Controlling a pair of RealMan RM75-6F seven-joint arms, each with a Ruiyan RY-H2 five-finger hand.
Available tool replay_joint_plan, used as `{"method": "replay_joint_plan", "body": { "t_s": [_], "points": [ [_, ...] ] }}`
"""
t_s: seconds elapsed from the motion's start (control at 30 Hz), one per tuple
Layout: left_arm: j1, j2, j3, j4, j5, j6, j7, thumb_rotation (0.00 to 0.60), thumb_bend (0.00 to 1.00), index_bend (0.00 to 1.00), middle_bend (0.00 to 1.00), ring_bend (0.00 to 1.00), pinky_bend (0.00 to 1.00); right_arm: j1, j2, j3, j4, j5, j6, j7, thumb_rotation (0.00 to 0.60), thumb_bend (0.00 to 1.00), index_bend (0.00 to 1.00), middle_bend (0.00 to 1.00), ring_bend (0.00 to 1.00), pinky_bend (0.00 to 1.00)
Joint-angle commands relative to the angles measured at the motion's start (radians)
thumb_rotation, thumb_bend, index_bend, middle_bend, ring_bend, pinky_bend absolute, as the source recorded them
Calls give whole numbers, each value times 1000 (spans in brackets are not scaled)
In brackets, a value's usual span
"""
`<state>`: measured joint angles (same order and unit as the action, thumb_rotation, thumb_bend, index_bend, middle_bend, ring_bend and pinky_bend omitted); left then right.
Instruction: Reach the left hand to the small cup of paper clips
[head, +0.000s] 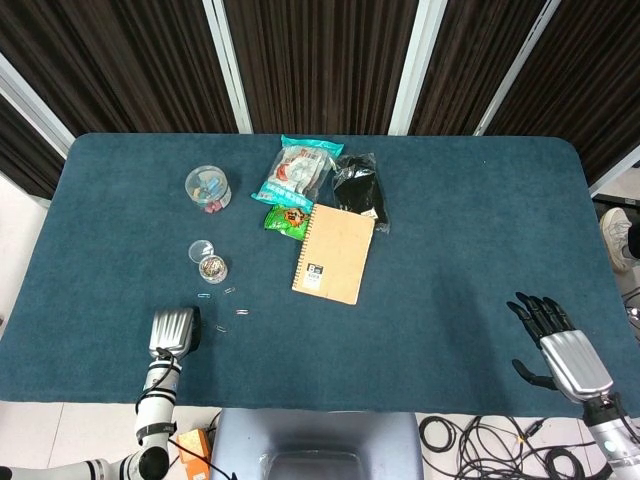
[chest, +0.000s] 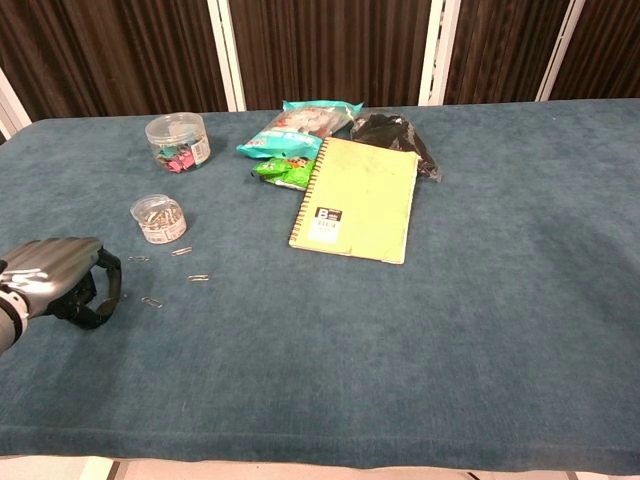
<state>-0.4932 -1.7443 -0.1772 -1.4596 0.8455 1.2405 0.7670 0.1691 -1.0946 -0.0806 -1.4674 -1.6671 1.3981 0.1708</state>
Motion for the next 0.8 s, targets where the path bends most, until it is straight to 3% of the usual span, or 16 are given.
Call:
{"method": "replay_joint_plan", "body": {
  "t_s": [0.03,0.3,0.47,0.67,0.8],
  "points": [
    [0,1,3,3,8,3,-10,600,348,715,1000,1000,1000,0,2,1,-1,0,0,0,600,237,0,0,0,0],
    [1,43,-12,-40,48,32,-44,600,385,719,1000,1000,1000,-3,4,4,-4,-1,3,2,600,237,0,0,0,0],
    [-17,87,-87,-68,60,37,-110,600,387,712,1000,1000,1000,-11,11,10,-4,1,23,15,600,236,0,0,0,0],
    [-94,65,-176,38,12,-46,-165,600,389,703,1000,1000,1000,-13,18,21,-4,8,33,41,600,237,0,0,0,0],
    [-151,28,-202,135,-25,-100,-162,600,388,701,1000,1000,1000,-11,20,25,-3,13,28,44,600,236,0,0,0,0]
  ]
}}
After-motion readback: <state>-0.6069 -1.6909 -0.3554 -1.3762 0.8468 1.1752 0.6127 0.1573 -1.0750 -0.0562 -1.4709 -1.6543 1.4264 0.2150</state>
